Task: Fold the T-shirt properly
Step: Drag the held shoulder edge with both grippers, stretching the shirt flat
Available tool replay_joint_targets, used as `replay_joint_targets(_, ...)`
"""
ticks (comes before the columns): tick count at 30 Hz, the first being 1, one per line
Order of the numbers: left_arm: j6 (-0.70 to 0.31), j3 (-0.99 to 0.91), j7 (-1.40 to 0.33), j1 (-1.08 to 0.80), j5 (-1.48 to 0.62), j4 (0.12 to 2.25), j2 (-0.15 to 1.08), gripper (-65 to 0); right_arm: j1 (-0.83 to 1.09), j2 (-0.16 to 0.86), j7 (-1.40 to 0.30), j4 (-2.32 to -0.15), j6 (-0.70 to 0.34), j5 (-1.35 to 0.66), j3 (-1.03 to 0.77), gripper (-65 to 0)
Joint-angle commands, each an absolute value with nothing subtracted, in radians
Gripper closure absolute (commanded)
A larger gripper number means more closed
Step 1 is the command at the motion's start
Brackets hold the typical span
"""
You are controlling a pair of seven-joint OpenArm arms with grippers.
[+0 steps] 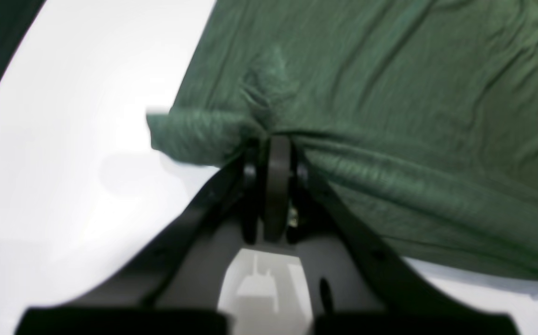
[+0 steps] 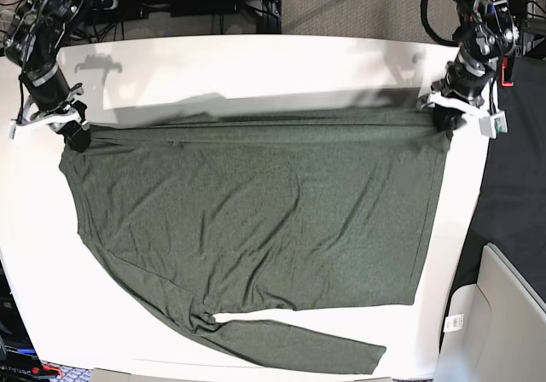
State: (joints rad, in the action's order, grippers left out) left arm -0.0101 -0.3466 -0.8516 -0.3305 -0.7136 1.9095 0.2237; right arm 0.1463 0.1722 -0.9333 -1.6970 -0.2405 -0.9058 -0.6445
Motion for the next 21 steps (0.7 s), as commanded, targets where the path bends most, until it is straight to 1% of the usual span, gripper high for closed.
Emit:
replay_joint_targets(1,-0.005,-0.352,-0.826,-0.303,-0.704,1.925,0.237,0.0,0.116,0.197,-0.898,-1.696,-0.246,-0.908,-0.645,-0.2)
replay_joint_targets(5,-0.005,-0.323,-0.866,-0.205,-0.702,1.891,0.236,0.0,0.031,0.205,-0.898,-1.618,-0.246,-0.906,-0.63,-0.2)
replay_joint_targets(8,-0.005,-0.314,-0.877,-0.148,-0.702,1.844,0.234,0.0,-0.027,0.229,-0.898,-1.558,-0.246,-0.906,-0.628,-0.2)
replay_joint_targets(17,-0.005,-0.306,-0.869,-0.022,-0.702,1.656,0.234,0.0,-0.191,0.234,-0.898,-1.388,-0.246,-0.905,-0.627,-0.2)
replay_joint_targets(21,-0.005,-0.306,-0.869,0.013,-0.702,1.598,0.234,-0.1,-0.229,0.228,-0.895,-1.331,-0.246,-0.905,-0.604,-0.4)
